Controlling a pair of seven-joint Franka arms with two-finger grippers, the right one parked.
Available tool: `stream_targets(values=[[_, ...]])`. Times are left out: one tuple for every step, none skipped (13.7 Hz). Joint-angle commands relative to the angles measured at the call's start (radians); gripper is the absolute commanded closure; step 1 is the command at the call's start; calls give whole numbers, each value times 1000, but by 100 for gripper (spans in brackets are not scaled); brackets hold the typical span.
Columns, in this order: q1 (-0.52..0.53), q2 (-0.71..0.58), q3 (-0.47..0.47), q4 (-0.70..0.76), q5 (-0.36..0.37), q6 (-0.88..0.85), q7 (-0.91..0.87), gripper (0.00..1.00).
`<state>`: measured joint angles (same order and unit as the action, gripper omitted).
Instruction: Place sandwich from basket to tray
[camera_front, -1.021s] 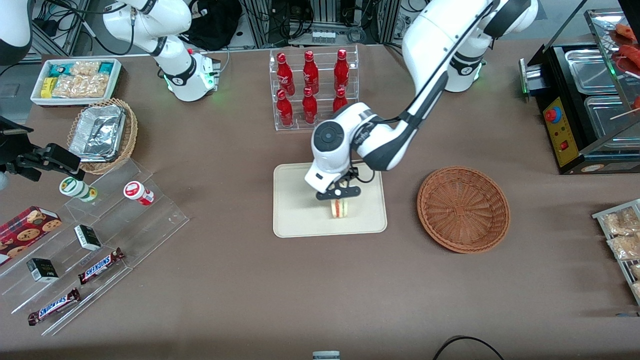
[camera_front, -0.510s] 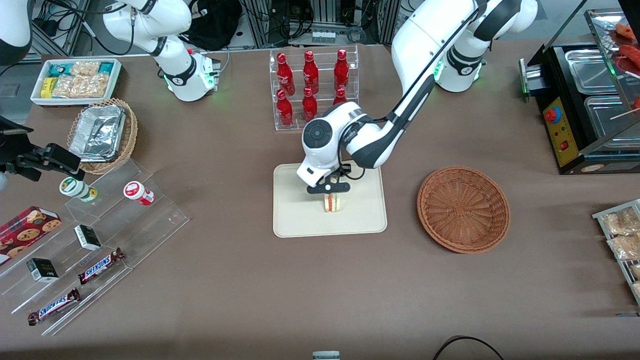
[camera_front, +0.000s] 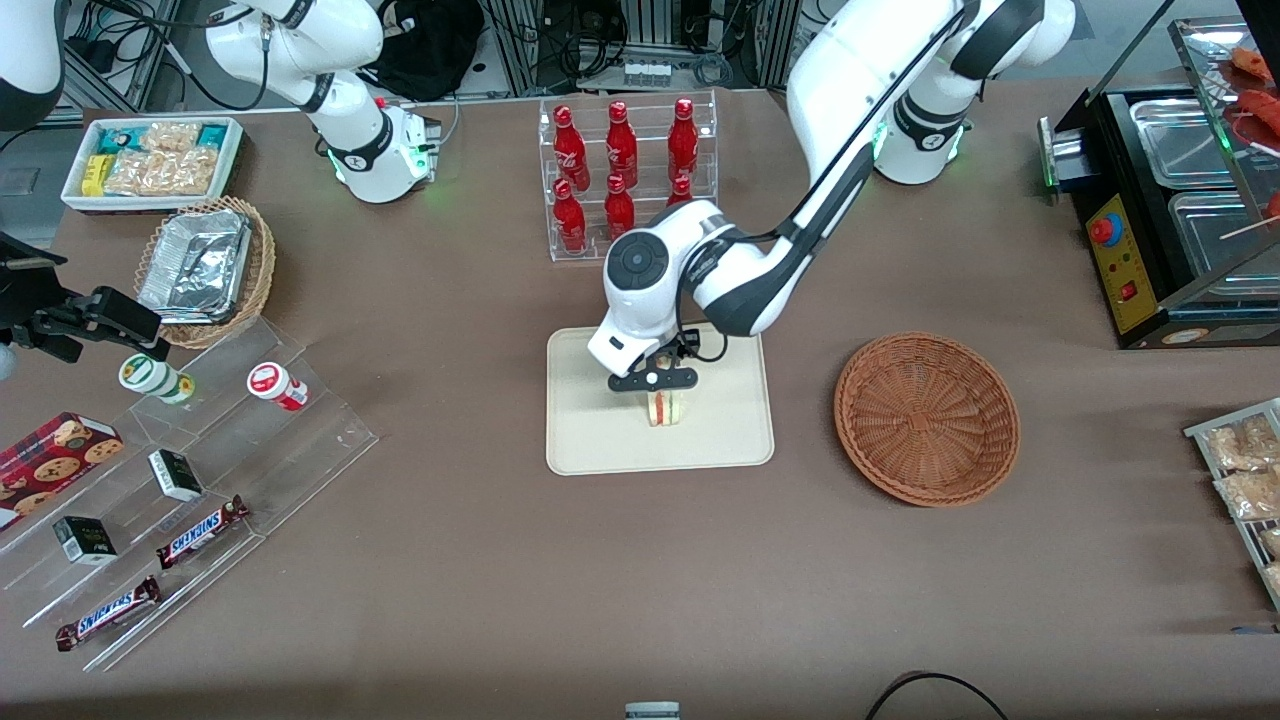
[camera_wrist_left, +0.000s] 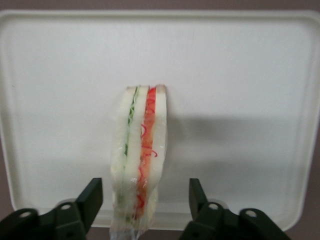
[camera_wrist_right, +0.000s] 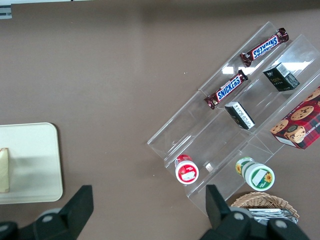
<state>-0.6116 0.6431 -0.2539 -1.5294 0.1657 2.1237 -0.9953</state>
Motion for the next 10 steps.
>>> stream_targets(values=[[16, -147, 44, -60, 0, -62, -48, 0], [30, -196, 50, -67, 0, -121, -43, 0], [56, -236, 51, -72, 0, -180, -34, 0], [90, -279, 51, -72, 1, -238, -31, 0], [123, -322, 51, -74, 3, -290, -20, 0], [171, -368, 51, -77, 3, -344, 6, 0], [209, -409, 50, -87, 2, -385, 48, 0], [255, -460, 50, -112, 0, -416, 106, 0], [306, -508, 50, -139, -2, -433, 171, 0], [350, -555, 50, -171, -5, -454, 240, 0]])
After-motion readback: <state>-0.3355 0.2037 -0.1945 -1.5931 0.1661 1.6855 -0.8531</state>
